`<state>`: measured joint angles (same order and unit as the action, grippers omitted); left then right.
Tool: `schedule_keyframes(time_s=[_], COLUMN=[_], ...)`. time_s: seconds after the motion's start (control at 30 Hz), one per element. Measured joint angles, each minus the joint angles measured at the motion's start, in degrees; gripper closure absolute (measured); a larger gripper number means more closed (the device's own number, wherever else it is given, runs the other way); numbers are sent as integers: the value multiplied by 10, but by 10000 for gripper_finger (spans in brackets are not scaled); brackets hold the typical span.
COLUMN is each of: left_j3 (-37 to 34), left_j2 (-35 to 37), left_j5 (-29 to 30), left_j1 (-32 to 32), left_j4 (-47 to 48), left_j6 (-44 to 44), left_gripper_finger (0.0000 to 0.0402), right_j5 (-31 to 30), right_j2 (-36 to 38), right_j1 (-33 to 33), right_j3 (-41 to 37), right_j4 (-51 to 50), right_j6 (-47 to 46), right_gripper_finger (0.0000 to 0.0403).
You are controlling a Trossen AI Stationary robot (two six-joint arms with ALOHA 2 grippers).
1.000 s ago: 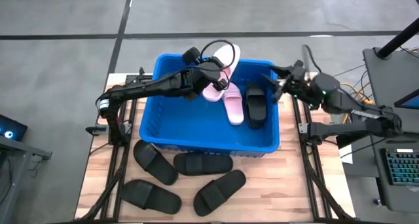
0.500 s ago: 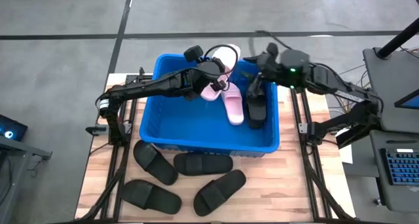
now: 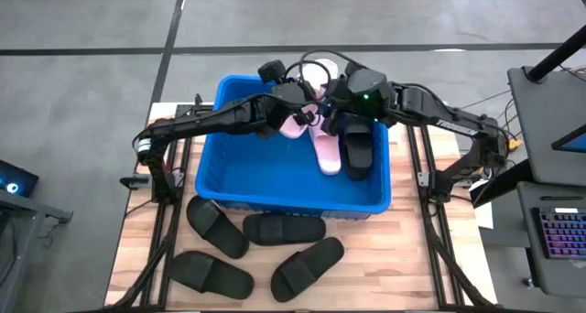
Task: Pick and place slides into bin
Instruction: Put the pink slide into the blue bin
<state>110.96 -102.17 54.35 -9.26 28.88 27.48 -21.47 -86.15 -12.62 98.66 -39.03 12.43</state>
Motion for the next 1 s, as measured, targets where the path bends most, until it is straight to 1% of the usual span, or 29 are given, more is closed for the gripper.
schedule_keyframes(time_s=[0.1, 0.27, 0.33, 0.47, 0.57, 0.83, 1.0], left_j3=[0, 5, 5, 4, 4, 3, 3], left_j2=[1, 3, 7, 9, 9, 9, 10], left_j5=[0, -11, -15, -11, -15, -16, -19], left_j1=[0, 0, 3, 7, 6, 7, 11], left_j4=[0, -2, -19, -51, -58, -60, -60], left_j6=[5, 8, 25, 96, 106, 131, 200], left_gripper_finger=[401, 401, 401, 402, 402, 402, 402], right_j5=[-40, -44, -51, -62, -91, -97, -113], right_j2=[-5, -8, -10, -11, -11, -11, -11], right_j1=[2, 2, 2, 3, 2, 2, 3], right_j3=[4, -4, -6, -7, -8, -9, -9], right_j4=[4, 6, 6, 14, 22, 21, 10], right_j6=[28, 60, 66, 81, 88, 108, 128], right_gripper_finger=[184, 183, 183, 183, 183, 184, 187])
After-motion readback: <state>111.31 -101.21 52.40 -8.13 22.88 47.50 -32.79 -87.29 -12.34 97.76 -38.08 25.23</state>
